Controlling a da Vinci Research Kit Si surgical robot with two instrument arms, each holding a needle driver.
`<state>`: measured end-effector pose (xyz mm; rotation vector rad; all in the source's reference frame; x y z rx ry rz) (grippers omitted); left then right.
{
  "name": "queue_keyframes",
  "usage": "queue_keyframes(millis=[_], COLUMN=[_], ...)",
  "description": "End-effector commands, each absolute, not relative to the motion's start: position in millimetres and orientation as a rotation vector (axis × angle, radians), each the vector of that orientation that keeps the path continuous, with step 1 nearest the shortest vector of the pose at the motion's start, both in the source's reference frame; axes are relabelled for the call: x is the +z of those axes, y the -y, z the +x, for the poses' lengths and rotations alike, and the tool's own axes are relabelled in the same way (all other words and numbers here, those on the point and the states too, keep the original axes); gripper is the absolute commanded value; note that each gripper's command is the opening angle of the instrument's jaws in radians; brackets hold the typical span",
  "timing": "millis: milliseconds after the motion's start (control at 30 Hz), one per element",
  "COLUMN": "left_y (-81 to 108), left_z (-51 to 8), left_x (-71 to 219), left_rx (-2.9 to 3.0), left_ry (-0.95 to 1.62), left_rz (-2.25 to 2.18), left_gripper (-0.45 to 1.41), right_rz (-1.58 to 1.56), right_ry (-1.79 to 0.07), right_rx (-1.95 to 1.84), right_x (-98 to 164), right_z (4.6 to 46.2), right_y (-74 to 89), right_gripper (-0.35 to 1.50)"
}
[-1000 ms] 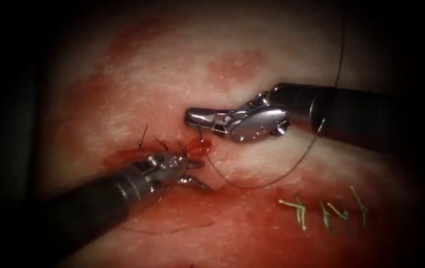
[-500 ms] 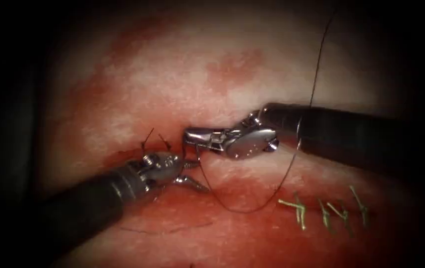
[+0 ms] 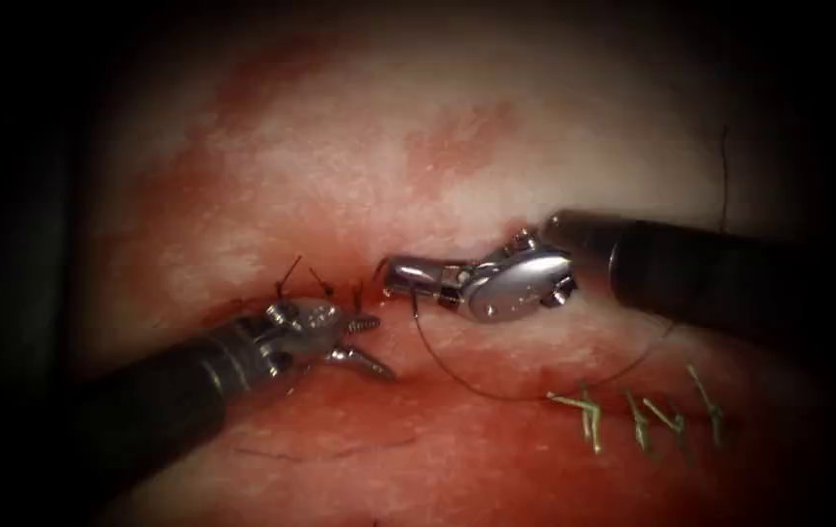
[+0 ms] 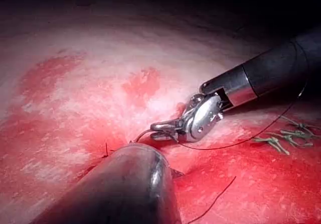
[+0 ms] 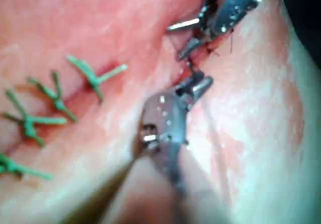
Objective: Wound Closure
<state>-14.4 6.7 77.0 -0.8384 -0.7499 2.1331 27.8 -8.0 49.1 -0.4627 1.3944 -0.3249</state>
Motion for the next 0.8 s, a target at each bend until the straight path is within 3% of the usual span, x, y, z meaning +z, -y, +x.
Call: queue_keyframes(millis=[33,467,800], left_y=[-7.0,-7.0,-6.9], left_z=[-14.9,-14.9,-14.9], left_x=[77.5,77.6,77.6], left_rx=[2.135,2.135,2.130], left_ry=[0.749,0.748,0.748], left_rz=[-0.840,-0.840,-0.837], left_gripper=[0.51,0.51,0.51], right_rz=[-0.448,-0.427,-0.390], right_ry=[-1.398,-1.448,-1.435], right_rx=[-0.313,-0.351,-0.316], right_x=[49.7,47.3,48.0], right_z=[28.4,30.8,30.1], right_y=[8.1,8.8,8.7], right_gripper=[-0.35,-0.35,-0.35])
